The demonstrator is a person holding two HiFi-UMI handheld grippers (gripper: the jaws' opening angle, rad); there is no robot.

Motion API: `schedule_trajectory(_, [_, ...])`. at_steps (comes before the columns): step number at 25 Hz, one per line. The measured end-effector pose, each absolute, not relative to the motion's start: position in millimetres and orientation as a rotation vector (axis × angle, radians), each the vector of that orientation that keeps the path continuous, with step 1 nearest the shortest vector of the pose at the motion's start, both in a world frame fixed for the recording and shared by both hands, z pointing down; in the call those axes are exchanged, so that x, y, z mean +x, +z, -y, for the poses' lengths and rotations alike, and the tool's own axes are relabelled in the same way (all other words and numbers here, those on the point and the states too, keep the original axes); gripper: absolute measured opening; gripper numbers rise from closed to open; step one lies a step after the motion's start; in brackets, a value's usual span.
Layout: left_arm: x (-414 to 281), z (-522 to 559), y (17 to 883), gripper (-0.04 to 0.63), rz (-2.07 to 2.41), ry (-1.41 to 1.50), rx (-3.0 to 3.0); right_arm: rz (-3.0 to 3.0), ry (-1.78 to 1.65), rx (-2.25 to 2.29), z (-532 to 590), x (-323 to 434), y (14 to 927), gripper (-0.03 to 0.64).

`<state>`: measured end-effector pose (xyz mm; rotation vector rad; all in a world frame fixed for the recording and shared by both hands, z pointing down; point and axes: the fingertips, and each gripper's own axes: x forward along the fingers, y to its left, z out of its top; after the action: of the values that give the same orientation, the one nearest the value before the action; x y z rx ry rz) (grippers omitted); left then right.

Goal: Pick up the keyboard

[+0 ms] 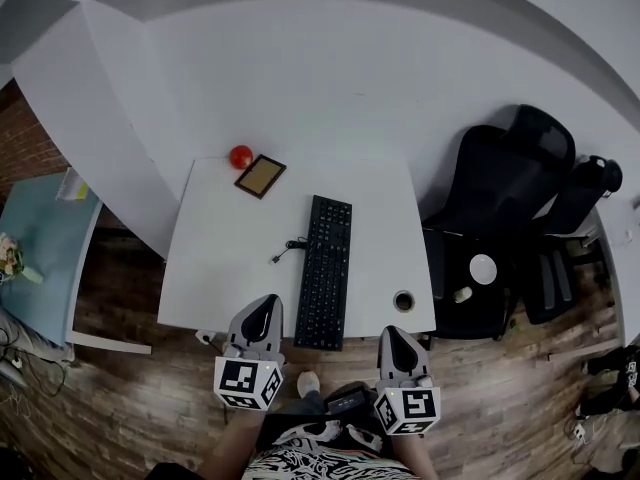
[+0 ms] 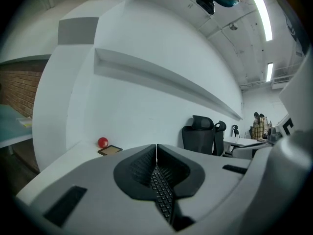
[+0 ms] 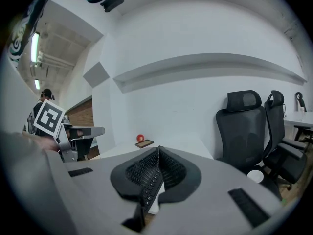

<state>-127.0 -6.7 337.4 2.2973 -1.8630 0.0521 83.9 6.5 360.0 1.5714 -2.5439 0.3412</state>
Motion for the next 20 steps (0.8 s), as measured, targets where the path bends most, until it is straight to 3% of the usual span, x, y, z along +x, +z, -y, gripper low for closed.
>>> schedule_trajectory(20, [-127, 50, 340, 0.020, 1.875, 0.092, 2.295, 2.577, 0.381, 1.580, 46, 84, 364, 0.031])
